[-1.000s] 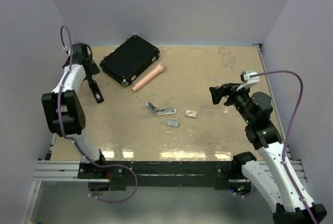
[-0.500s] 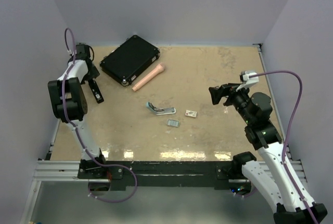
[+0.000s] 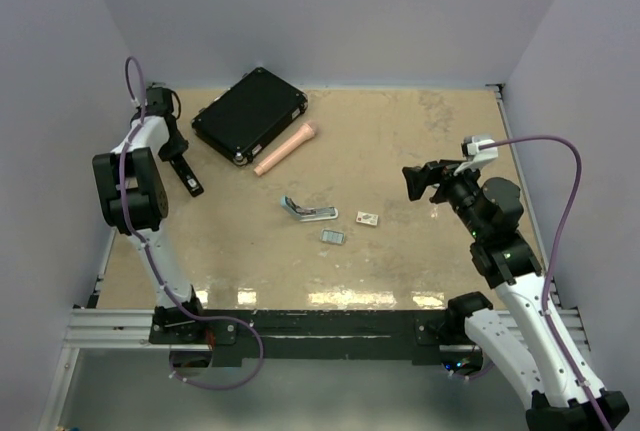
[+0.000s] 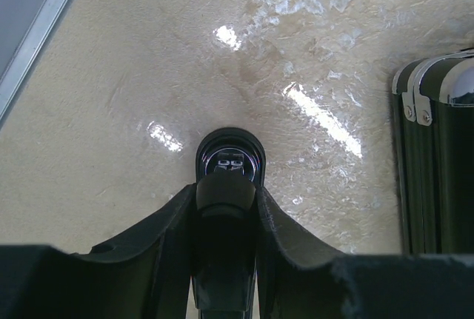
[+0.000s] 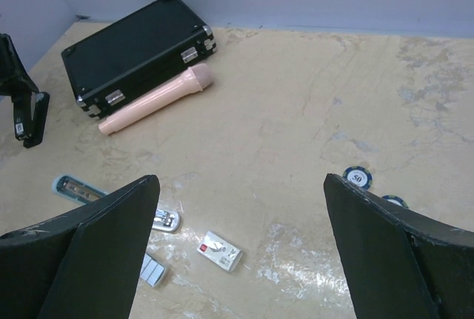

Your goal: Load the staples into the stapler

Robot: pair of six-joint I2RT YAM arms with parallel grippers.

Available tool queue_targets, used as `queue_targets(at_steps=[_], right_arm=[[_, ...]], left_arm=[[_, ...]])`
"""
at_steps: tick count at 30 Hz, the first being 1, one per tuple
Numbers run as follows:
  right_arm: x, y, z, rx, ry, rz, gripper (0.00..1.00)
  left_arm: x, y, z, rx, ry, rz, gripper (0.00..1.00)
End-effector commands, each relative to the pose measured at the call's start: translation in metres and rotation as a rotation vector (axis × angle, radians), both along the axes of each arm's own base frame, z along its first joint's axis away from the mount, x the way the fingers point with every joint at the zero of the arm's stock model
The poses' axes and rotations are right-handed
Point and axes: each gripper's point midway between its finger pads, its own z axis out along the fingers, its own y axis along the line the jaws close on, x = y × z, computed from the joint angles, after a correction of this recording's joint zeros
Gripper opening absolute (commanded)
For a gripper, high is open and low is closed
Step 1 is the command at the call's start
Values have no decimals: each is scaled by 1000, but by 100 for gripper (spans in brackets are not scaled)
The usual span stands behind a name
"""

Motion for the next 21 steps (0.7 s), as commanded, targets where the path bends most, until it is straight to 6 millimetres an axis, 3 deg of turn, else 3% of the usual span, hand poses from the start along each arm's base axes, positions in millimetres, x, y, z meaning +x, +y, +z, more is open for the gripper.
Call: queue_targets(at_steps=[1,3,4,10,11,16,17,20,21], right_arm=[[4,-1,11,0,-46,-11,99],[4,-1,13,-1,-48,-9,99],[5,0,14,-1,-45,-6,99],[7,17,19,-23,-60,94,99],[9,22,13,-26,-34,117,99],[11,45,16,0,-5,242,99],[10,50,17,6,-4,269,99],[8,66,24,37,-12,363,99],[9,72,26,45,-20,399,99]], left_arm=[[9,3,39,16,-91,-22,14],[8,3,59,31,-120,-34,8],[8,4,67,41,-129,-47,0],[9,-9,140,65,-274,-171,0],[6,-12,154,67,-296,-196,0],[1,-44,201,69,-382,-366,0],[-2,-51,218,81,-422,-393,0],[-8,-81,255,91,-519,-504,0],[-9,-100,264,81,-547,-570,0]])
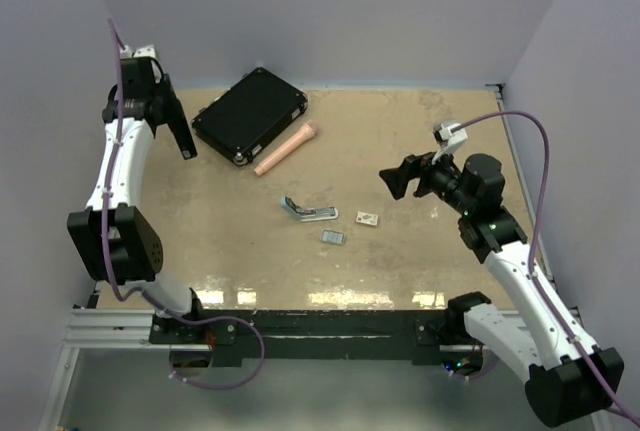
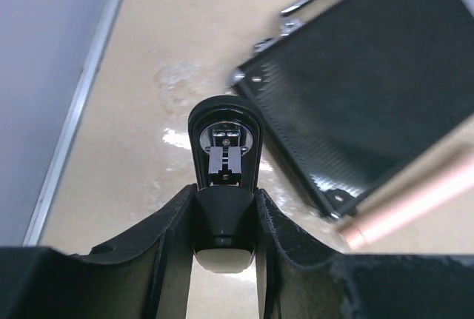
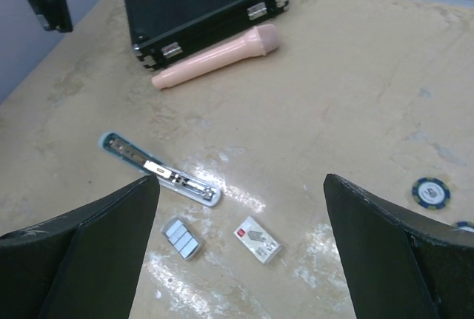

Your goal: Load the staples into the stapler

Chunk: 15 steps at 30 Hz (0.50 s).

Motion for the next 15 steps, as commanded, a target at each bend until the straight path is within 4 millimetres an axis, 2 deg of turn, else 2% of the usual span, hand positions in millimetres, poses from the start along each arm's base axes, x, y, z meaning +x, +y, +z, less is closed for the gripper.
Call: queue_targets(at_steps=[1,2,3,5,6,7,8,9,10,11,12,13,14,15], right_arm=[[-7,33,52,87,-120,189,99],[-7,35,53,88,-123,204,98],[-7,40,54,90,-124,227,98],[-8,50,58,87,-132,287,99],[-9,55,60,85,-137,310,98],[-8,63,63,76,-146,342,99],[-11,70,65,73,-149,375,99],[-12,75,67,69,-152,398,99],[-17,87,74,63,-172,445,98],[-19,96,72,59,-163,484,99],[-21,103,73,56,-165,516,99],[-28,114,81,60,-185,559,99],[-31,122,79,60,-177,605,98],[-33,126,88,68,-204,630,99]], left_arm=[[0,-60,93,29,-255,-256,0],[-5,-72,107,32,-288,-296,0],[-8,-94,114,26,-311,-378,0],[-17,-110,134,17,-370,-448,0],[-25,-141,141,-20,-396,-571,0],[-32,-151,152,-30,-433,-612,0],[-37,-160,157,-40,-449,-652,0],[-47,-181,162,-58,-467,-741,0],[-55,-190,171,-58,-490,-779,0],[-61,-199,174,-60,-501,-819,0],[-73,-219,179,-69,-518,-905,0],[-83,-226,185,-69,-541,-938,0],[-90,-234,189,-71,-557,-980,0],[-103,-250,186,-95,-562,-1063,0]])
